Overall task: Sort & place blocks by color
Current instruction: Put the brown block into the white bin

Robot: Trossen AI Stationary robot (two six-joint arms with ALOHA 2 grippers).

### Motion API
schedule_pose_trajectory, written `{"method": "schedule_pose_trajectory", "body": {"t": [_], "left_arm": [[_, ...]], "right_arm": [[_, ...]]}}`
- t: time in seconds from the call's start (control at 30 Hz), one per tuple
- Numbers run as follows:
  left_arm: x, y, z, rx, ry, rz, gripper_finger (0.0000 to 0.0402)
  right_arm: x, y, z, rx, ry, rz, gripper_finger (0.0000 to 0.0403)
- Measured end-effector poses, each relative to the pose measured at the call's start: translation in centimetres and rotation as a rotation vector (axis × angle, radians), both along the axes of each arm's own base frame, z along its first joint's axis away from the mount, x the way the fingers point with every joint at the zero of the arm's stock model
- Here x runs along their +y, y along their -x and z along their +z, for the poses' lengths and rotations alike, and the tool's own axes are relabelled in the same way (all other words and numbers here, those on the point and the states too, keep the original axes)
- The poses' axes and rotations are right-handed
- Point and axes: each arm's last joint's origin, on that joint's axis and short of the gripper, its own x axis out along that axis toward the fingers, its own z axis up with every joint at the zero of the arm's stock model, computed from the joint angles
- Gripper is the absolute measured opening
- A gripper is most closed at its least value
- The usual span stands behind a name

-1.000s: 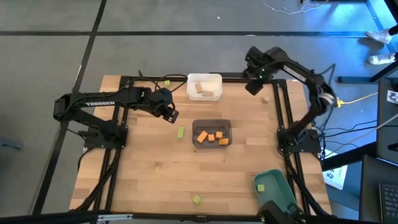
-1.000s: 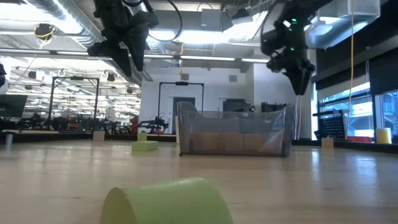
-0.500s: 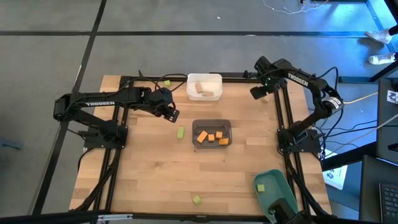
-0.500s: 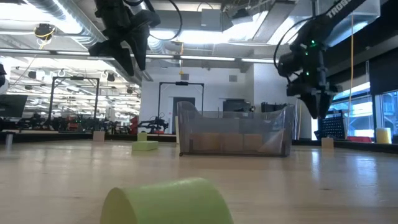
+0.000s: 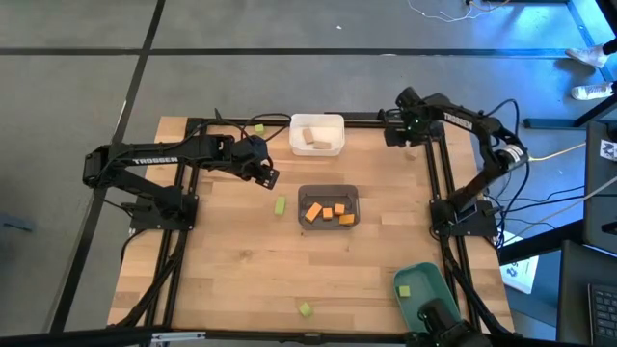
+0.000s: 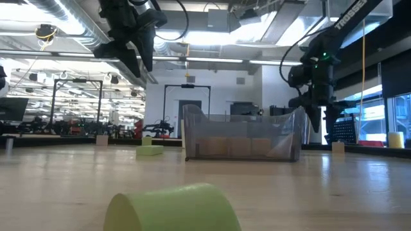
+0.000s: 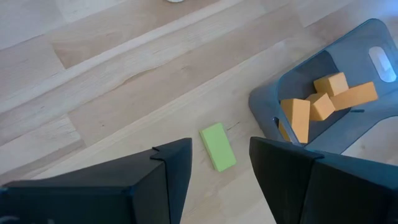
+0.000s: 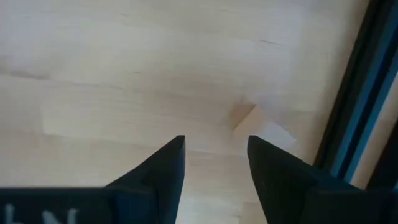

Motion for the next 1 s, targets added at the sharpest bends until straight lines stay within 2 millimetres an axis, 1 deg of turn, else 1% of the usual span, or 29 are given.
{"method": "schedule_pose_trajectory", "body": {"t": [0.2,0.4,0.7,1.0], "left_arm": [[0.0,0.0,0.0,0.001,-0.002,-0.003,0.0153],[0.0,0.0,0.0,0.002,-0.004,-0.006,0.0153],[0.0,0.0,0.0,0.002,-0.004,-0.006,0.0153],[0.0,0.0,0.0,0.003,-0.004,-0.007,0.0153]], "right_arm": [[-0.4,-0.2,-1.5,0.036,-0.041,0.048,0.0174],[-0.6,-0.3,-2.1,0.049,-0.068,0.063,0.0174],[-0.5,-0.2,-2.1,0.058,-0.072,0.035,0.0174],[-0.6,-0.3,-0.7,0.075,-0.101,0.042,0.0174]]}}
